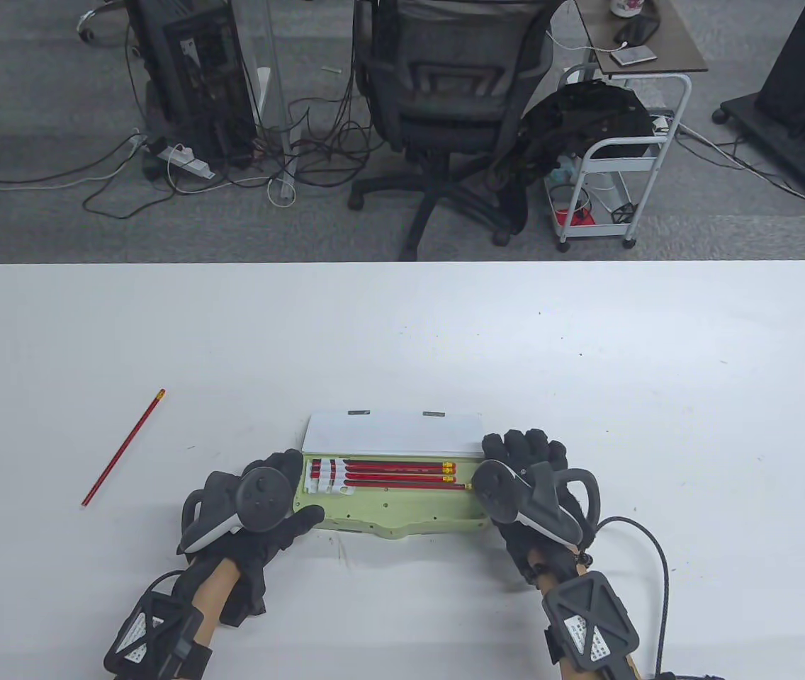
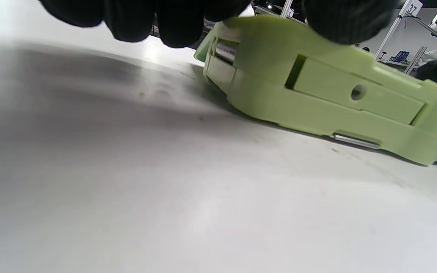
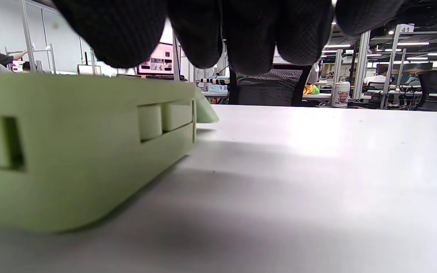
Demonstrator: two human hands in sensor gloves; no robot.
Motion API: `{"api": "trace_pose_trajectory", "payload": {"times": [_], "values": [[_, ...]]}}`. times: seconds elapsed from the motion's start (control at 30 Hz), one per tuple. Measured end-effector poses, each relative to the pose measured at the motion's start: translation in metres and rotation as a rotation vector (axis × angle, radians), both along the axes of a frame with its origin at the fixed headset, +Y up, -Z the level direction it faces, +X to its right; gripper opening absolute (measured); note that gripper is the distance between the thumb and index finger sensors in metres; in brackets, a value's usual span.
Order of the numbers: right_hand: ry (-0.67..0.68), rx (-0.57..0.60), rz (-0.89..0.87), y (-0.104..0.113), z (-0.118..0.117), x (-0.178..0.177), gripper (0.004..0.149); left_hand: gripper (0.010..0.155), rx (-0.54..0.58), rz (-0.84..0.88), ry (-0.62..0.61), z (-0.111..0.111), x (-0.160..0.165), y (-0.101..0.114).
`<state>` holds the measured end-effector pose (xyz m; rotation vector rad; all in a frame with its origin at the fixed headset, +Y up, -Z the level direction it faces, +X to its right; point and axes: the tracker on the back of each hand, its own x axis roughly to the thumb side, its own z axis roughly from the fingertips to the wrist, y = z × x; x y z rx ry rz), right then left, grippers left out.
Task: Organize multifunction pencil case
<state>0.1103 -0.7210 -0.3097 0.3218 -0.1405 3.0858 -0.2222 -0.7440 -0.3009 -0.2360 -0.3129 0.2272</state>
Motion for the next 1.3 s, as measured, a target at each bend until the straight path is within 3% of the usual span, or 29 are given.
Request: {"api": "trace_pose_trajectory", "payload": {"times": [0.27, 0.87, 1.3], "values": [[0.013, -0.038, 0.024, -0.005, -0.003, -0.009, 0.071, 0.089, 0.000, 0.000, 0.000, 0.000, 0.000, 0.000], [-0.022, -0.046, 0.010, -0.005, -0.011, -0.002, 0.067, 0.090, -0.007, -0.001, 0.000, 0.000, 0.001, 0.000], [-0.011, -0.147, -0.040, -0.006, -0.017, -0.002, 0.071, 0.090, -0.009, -0.003, 0.001, 0.000, 0.002, -0.001]]}}
